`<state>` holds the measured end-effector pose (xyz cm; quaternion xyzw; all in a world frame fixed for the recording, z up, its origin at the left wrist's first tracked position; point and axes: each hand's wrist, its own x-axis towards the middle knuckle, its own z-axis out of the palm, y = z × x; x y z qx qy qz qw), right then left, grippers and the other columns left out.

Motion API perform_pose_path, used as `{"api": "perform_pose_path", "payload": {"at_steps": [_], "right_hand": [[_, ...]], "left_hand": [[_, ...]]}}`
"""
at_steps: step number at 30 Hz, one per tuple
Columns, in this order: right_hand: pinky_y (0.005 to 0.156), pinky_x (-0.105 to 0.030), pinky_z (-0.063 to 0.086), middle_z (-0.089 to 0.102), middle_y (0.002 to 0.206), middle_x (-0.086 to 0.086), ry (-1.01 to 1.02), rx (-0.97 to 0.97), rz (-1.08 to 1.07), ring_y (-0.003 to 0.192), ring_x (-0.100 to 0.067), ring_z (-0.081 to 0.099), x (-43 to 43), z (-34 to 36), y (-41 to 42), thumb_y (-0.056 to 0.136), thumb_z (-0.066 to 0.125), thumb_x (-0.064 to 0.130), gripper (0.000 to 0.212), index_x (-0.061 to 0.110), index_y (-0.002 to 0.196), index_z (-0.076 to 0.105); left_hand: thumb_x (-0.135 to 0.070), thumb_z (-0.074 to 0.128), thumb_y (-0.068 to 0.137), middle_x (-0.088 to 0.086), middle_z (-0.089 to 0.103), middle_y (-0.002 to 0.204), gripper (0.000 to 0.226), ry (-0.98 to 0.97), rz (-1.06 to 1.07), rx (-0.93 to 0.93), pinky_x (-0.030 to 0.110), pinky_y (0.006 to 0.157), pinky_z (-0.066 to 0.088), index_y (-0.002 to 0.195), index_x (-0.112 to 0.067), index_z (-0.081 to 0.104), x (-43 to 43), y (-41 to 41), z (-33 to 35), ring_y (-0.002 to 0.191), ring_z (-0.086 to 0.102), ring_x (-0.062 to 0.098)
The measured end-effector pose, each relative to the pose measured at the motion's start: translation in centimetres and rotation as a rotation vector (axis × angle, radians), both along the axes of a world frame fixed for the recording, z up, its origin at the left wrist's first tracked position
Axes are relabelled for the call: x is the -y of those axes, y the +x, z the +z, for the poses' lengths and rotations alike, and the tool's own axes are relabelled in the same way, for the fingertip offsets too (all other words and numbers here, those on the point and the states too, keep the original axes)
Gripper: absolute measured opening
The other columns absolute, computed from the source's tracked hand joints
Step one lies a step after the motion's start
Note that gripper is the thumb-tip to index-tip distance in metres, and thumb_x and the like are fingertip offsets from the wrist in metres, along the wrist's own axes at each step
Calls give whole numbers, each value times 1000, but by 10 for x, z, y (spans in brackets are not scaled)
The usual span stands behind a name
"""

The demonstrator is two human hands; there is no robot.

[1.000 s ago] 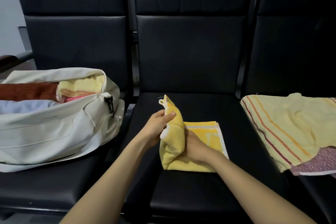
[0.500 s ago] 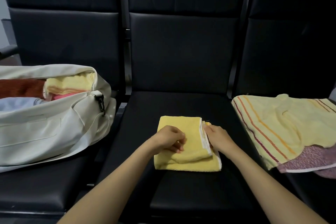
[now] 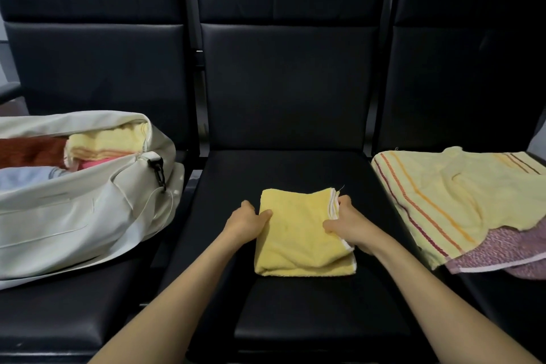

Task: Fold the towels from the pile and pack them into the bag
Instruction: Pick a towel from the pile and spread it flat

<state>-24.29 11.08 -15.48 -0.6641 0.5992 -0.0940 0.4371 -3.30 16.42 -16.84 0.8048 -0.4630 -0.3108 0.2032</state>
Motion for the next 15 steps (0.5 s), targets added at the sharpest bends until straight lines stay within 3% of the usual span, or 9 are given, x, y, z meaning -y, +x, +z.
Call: {"api": "perform_pose_path", "payload": {"at_steps": [4,7,9,11,13,15], "right_hand": [[88,-39,53,51,115,-8,7,-103,53,101,-22,58,-3,-2,0,86,61,13,67,16,134,15],[73,-28,49,47,123,-10,-61,-216,61,98,-21,56,-5,4,0,85,63,7,90,18,147,-1],[90,-32,44,30,144,-14,-245,-345,47,124,-27,42,-7,6,-1,85,60,1,97,19,151,-9],[109,-35,32,16,154,-11,-439,-412,80,141,-26,21,-10,5,0,89,50,-1,79,17,152,7],[119,-36,18,13,159,-7,-538,-395,175,147,-22,8,-14,1,6,98,37,6,53,15,149,27],[121,-37,5,9,161,-3,-540,-426,302,149,-19,-1,-20,-10,11,105,25,25,46,18,151,24]], "left_hand": [[-53,56,90,8,50,131,68,71,-54,-46,31,86,47,135,-7,36,-1,-6,-2,115,53,22],[-56,54,89,11,39,138,77,-32,-169,287,36,99,41,140,-7,25,-8,-19,-11,124,42,26],[-57,38,95,11,28,143,71,-166,-306,563,36,106,32,145,-11,18,-13,-27,-19,128,32,26],[-57,19,98,12,15,152,65,-179,-433,598,39,113,19,149,-17,15,-15,-34,-25,138,18,28],[-64,0,88,9,1,159,78,-123,-490,551,44,118,2,153,-21,9,-16,-40,-31,146,-1,27],[-66,-7,82,5,-7,161,85,-112,-504,549,45,118,-9,154,-22,2,-16,-43,-36,147,-12,23]]}}
